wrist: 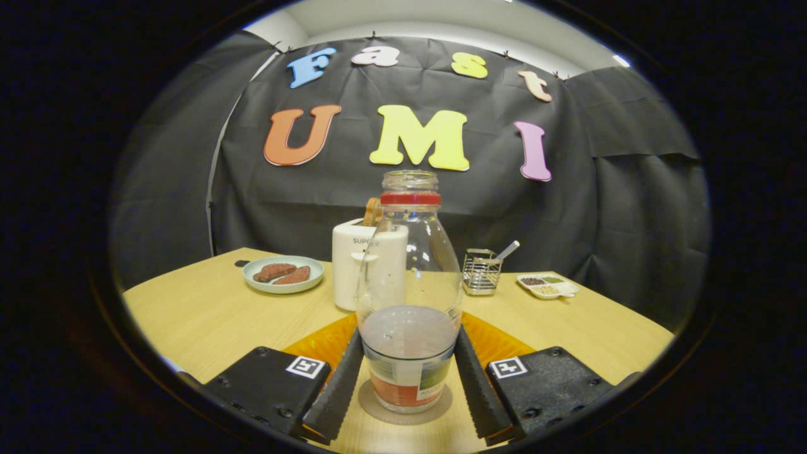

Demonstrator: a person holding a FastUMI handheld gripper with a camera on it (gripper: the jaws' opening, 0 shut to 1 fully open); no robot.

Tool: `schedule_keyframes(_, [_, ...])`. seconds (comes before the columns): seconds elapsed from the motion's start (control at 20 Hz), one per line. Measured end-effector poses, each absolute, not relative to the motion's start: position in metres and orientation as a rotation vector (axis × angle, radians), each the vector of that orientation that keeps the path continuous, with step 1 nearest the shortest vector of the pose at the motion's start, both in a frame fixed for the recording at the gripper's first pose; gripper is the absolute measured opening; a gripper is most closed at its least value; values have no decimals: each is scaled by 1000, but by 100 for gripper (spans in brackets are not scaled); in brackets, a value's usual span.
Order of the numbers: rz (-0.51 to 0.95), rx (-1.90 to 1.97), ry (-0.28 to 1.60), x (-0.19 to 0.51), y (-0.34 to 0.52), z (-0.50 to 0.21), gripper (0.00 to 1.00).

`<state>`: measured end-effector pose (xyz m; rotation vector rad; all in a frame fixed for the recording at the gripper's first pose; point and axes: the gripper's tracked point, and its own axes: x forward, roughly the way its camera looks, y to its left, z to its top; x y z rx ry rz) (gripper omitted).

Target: Take the bottle from table, then pour the juice into the cup, finally place the bottle on the coaster

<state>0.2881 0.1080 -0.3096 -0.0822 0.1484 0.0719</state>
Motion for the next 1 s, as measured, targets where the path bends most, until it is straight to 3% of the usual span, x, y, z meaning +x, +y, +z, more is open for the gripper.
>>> schedule_keyframes(0.2, [85, -74, 152, 285, 110, -309, 83])
schedule_keyframes(0.35, [74, -79, 148, 286, 107, -306, 100])
schedule_keyframes(1.0, [79, -36, 132, 258, 101, -270, 100])
